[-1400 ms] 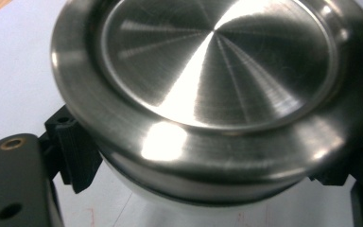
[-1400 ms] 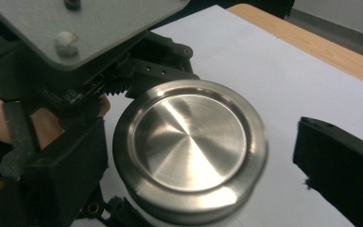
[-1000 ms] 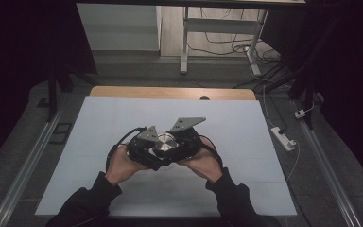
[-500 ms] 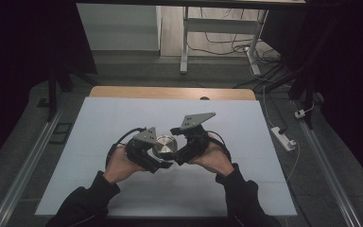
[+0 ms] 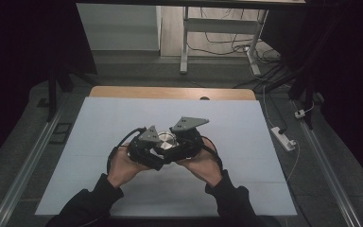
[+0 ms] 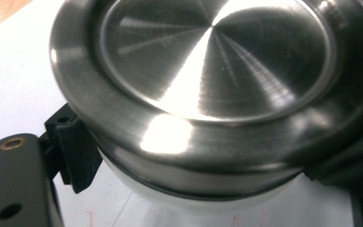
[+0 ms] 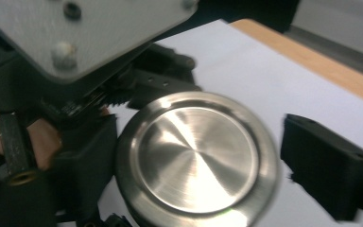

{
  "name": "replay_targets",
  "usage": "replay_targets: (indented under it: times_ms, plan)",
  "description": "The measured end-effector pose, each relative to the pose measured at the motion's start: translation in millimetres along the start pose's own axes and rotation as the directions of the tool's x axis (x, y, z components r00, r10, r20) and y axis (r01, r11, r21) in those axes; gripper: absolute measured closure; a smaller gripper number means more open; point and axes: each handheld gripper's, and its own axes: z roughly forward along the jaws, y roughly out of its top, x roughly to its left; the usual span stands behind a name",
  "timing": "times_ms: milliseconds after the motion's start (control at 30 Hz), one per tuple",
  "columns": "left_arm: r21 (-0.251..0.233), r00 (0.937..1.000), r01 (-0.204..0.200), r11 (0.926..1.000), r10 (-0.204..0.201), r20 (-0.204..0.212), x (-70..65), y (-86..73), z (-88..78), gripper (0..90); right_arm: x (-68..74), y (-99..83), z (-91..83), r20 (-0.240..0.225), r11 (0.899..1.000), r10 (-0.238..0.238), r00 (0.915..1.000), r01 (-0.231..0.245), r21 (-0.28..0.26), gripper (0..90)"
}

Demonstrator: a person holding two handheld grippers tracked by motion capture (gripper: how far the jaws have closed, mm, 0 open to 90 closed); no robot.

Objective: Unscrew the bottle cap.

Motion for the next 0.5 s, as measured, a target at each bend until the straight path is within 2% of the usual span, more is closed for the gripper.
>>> replay_targets:
  times_ms: [100, 167, 200, 233, 300, 333, 367, 400, 433, 467, 500]
  plan:
    - [-0.006, 0.9985, -0.025, 0.9997, 0.025, 0.048, 0.5, -1.2, 0.6, 15.2, -2.2, 0.0, -1.1, -0.035, 1.0, -0.01, 0.9993, 0.011, 0.023, 18.8]
    - [-0.023, 0.9943, -0.031, 0.9992, 0.034, 0.102, 2.3, -1.5, -0.6, 15.2, -6.9, -0.1, -3.3, -0.098, 1.0, -0.012, 0.9951, 0.014, 0.023, 19.0]
    - [-0.021, 0.99, -0.048, 0.9986, 0.051, 0.132, 3.4, -1.2, -1.8, 15.2, -9.5, -0.4, -4.7, -0.133, 1.0, -0.016, 0.991, 0.019, 0.017, 19.0]
    - [-0.023, 0.9853, -0.068, 0.9974, 0.071, 0.156, 3.3, -1.2, -2.8, 15.2, -12.0, -0.6, -5.9, -0.171, 0.999, -0.029, 0.9849, 0.032, 0.014, 19.0]
    - [-0.027, 0.9719, -0.101, 0.9945, 0.104, 0.211, 2.5, -1.0, -4.1, 15.2, -15.8, -1.4, -8.8, -0.256, 0.998, -0.057, 0.9651, 0.062, 0.01, 19.0]
    - [-0.034, 0.9635, -0.121, 0.9921, 0.126, 0.236, 1.3, -1.4, -4.1, 15.2, -17.5, -2.4, -9.6, -0.296, 0.997, -0.078, 0.9519, 0.083, 0.003, 18.9]
    - [-0.037, 0.9566, -0.138, 0.9897, 0.143, 0.254, -0.4, -1.6, -3.6, 15.1, -18.9, -4.2, -9.8, -0.343, 0.995, -0.093, 0.9347, 0.097, -0.005, 18.7]
    - [-0.039, 0.9526, -0.147, 0.9884, 0.152, 0.263, -2.3, -1.6, -2.2, 15.2, -20.4, -6.4, -9.6, -0.384, 0.994, -0.108, 0.917, 0.11, -0.016, 18.5]
    - [-0.038, 0.9513, -0.156, 0.987, 0.16, 0.263, -3.5, -1.0, -1.1, 15.2, -21.8, -8.2, -9.5, -0.41, 0.993, -0.115, 0.9049, 0.117, -0.02, 18.0]
    - [-0.037, 0.9534, -0.155, 0.9873, 0.159, 0.256, -4.3, -0.5, -0.4, 15.1, -22.8, -9.1, -9.3, -0.421, 0.993, -0.112, 0.9001, 0.116, -0.017, 15.1]
    - [-0.038, 0.9577, -0.146, 0.9886, 0.151, 0.245, -4.3, 0.0, -0.4, 15.1, -23.0, -8.9, -10.0, -0.401, 0.994, -0.102, 0.9103, 0.107, -0.011, 9.8]
